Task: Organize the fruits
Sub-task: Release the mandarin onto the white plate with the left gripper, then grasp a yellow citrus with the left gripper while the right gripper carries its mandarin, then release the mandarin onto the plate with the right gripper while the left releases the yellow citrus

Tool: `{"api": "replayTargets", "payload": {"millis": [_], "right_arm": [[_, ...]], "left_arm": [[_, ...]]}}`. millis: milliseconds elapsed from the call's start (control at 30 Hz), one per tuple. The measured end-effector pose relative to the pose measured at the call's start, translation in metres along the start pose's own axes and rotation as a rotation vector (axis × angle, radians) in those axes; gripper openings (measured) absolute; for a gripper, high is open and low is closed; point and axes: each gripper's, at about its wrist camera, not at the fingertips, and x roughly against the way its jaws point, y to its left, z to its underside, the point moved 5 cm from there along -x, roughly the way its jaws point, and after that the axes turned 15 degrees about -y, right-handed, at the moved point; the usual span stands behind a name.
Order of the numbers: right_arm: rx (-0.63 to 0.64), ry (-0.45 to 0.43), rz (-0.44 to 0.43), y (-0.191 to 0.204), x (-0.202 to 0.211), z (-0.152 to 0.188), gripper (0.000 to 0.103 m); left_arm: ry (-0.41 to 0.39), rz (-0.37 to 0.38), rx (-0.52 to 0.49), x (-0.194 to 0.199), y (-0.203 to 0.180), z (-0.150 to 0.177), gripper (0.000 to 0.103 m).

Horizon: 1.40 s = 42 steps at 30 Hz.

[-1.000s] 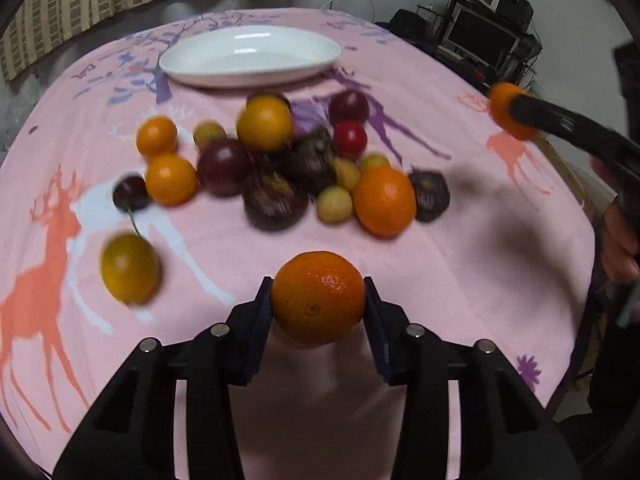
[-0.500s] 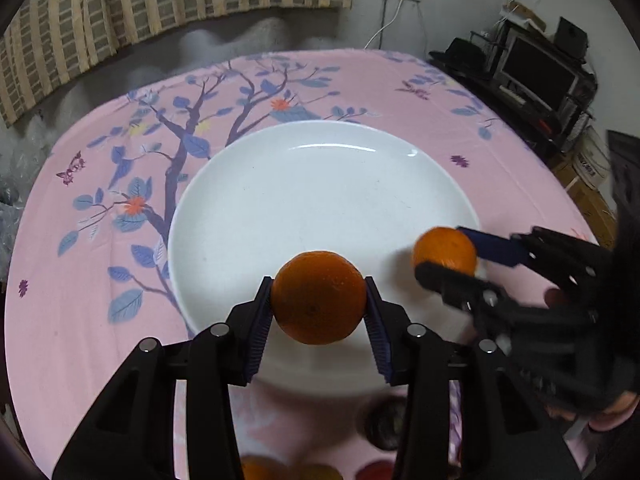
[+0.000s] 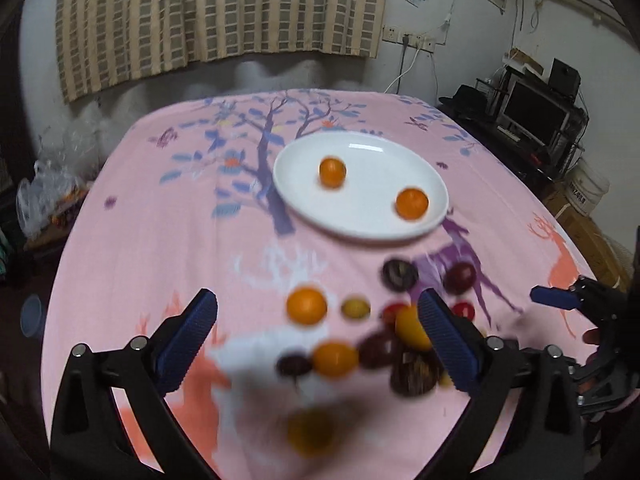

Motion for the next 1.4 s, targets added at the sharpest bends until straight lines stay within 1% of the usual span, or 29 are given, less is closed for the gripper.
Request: {"api": "replayTargets", "payload": {"millis": [100, 233, 300, 333, 367, 467, 533, 567, 667, 700, 767, 833, 867, 900, 933, 1000, 1067, 1133, 1200, 1267, 1333, 1400], "right_arm": [[0.059, 0.045, 0.001, 0.020, -0.003, 0.018, 0.071], [0.054, 0.101, 0.027, 0.023, -0.018, 0.028, 0.071], [0.039, 0.126, 0.036, 0.022, -0.028, 0.033, 0.063], [0.046, 0.127, 0.041, 0.022, -0.030, 0.035, 0.053], [0.068, 0.122, 0.051, 0.023, -0.032, 0.036, 0.045], [0.034, 0.130, 0.056, 0.021, -0.029, 0.035, 0.044], [-0.013, 0.103, 0.035, 0.019, -0.019, 0.029, 0.044], [-0.027, 0.082, 0.032, 0.018, -0.011, 0.025, 0.044], [-0.016, 0.045, 0.052, 0.018, 0.006, 0.015, 0.044], [-0.016, 0.041, 0.051, 0.017, 0.010, 0.013, 0.044], [-0.025, 0.030, 0.038, 0.016, 0.017, 0.009, 0.044], [-0.043, 0.010, 0.024, 0.014, 0.022, 0.003, 0.044], [-0.062, -0.009, 0.019, 0.011, 0.025, -0.003, 0.044], [-0.077, -0.026, 0.018, 0.007, 0.025, -0.008, 0.044], [-0.087, -0.042, 0.022, 0.002, 0.025, -0.014, 0.044], [-0.110, -0.084, 0.047, -0.013, 0.018, -0.027, 0.044], [-0.154, -0.124, 0.075, -0.033, 0.005, -0.041, 0.044], [-0.221, -0.157, 0.107, -0.061, -0.018, -0.056, 0.044], [-0.237, -0.184, 0.141, -0.083, -0.045, -0.071, 0.044], [-0.249, -0.185, 0.154, -0.097, -0.071, -0.081, 0.044], [-0.269, -0.163, 0.148, -0.110, -0.102, -0.089, 0.044], [-0.272, -0.131, 0.158, -0.122, -0.133, -0.093, 0.044]], "left_arm": [[0.007, 0.010, 0.037, 0.027, 0.012, 0.033, 0.099], [0.014, -0.028, 0.049, 0.044, 0.024, 0.067, 0.099], [0.027, -0.037, 0.053, 0.046, 0.026, 0.081, 0.098], [0.029, -0.035, 0.055, 0.047, 0.027, 0.086, 0.098], [0.032, -0.029, 0.053, 0.048, 0.027, 0.091, 0.098], [0.037, -0.014, 0.022, 0.044, 0.021, 0.097, 0.098], [0.050, -0.006, -0.018, 0.035, 0.014, 0.098, 0.098], [0.054, -0.006, -0.037, 0.031, 0.010, 0.098, 0.096], [0.085, 0.009, -0.062, 0.014, 0.002, 0.098, 0.073], [0.097, 0.017, -0.057, 0.008, 0.001, 0.098, 0.069], [0.121, 0.025, -0.048, -0.003, -0.001, 0.101, 0.064], [0.144, 0.027, -0.054, -0.011, -0.002, 0.107, 0.060], [0.159, 0.026, -0.056, -0.014, -0.002, 0.110, 0.050], [0.155, 0.015, -0.061, -0.014, -0.001, 0.110, 0.040], [0.152, 0.025, -0.053, -0.013, -0.001, 0.109, 0.036], [0.151, 0.051, -0.019, -0.012, 0.001, 0.102, 0.036], [0.127, 0.051, -0.014, -0.011, 0.001, 0.088, 0.036], [0.091, 0.069, 0.008, -0.015, 0.001, 0.063, 0.036], [0.059, 0.093, 0.027, -0.027, -0.003, 0.033, 0.036], [0.019, 0.099, 0.018, -0.049, -0.012, -0.002, 0.036], [0.016, 0.116, 0.009, -0.083, -0.024, -0.031, 0.036], [0.031, 0.102, -0.004, -0.118, -0.033, -0.049, 0.036]]}}
